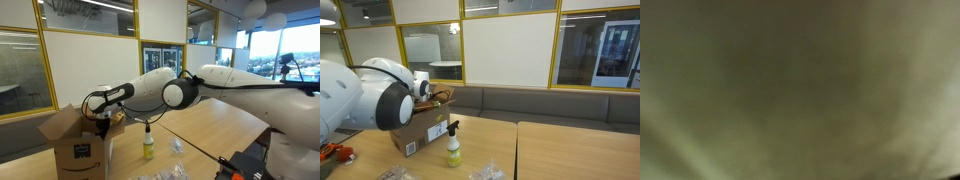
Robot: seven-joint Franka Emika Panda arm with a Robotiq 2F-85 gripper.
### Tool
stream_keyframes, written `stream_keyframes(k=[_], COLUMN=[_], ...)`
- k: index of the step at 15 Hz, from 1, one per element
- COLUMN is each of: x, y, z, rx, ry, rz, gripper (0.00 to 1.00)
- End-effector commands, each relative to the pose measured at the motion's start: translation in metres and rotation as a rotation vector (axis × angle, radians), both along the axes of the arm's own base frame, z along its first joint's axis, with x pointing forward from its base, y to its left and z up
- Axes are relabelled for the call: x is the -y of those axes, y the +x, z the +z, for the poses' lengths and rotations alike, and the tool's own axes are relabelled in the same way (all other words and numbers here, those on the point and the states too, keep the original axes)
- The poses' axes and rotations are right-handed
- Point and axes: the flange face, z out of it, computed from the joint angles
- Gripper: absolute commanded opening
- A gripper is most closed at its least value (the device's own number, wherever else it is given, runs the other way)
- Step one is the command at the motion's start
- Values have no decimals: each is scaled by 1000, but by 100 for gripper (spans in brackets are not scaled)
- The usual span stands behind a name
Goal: Place the three plastics inside the brown box, place the spray bottle in the box
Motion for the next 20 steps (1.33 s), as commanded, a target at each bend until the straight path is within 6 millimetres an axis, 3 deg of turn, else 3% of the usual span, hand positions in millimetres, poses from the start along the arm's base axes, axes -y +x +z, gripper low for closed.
stream_keyframes(k=[1,6,9,12,16,20], x=[20,46,60,84,133,188], y=[6,16,24,39,54,56], z=[4,15,34,78,159,244], rx=[3,30,68,145,251,356], ry=[-82,-144,-159,-171,-193,-233], rz=[8,-15,-44,-100,-217,-351], gripper=[100,100,100,100,100,100])
